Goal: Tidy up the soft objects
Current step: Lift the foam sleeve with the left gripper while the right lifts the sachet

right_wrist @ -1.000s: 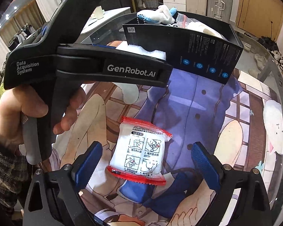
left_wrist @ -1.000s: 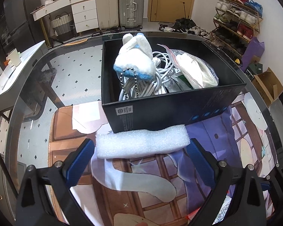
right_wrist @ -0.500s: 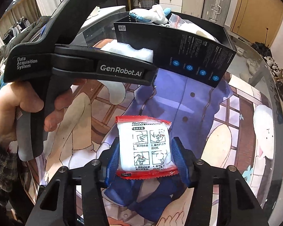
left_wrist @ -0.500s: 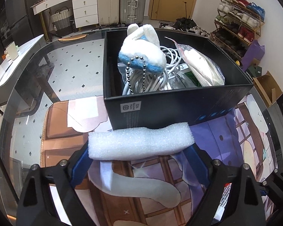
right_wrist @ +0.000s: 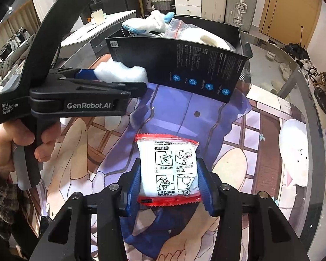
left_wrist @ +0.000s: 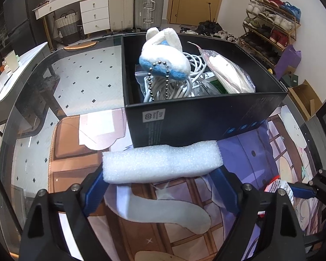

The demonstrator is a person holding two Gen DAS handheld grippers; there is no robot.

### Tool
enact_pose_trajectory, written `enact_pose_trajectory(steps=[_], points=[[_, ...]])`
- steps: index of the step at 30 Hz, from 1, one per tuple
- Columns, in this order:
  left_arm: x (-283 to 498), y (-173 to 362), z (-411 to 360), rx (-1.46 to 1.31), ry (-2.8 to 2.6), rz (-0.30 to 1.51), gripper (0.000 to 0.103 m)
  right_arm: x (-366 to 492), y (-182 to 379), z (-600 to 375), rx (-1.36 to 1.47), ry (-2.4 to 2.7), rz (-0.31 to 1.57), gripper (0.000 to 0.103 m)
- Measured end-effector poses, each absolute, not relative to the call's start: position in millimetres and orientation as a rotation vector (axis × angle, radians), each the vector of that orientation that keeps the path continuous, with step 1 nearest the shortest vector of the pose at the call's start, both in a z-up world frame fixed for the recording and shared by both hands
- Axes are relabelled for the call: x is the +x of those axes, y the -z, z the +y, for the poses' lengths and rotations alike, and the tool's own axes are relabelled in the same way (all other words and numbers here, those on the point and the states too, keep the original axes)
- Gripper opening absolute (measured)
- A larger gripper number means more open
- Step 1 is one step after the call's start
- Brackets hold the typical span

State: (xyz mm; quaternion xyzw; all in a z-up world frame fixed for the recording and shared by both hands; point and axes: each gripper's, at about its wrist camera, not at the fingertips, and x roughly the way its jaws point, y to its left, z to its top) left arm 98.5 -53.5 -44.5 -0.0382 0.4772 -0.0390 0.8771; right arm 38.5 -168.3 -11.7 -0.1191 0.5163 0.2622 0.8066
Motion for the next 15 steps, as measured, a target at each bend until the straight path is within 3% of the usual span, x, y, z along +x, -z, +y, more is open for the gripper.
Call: enact_pose_trajectory(steps=[15], points=[[66.3,22.5,-54.0,-0.029,0.083,0.951,0.088,33.2,-9.7,-192.5,-0.220,-0.544,1.068,0.048]])
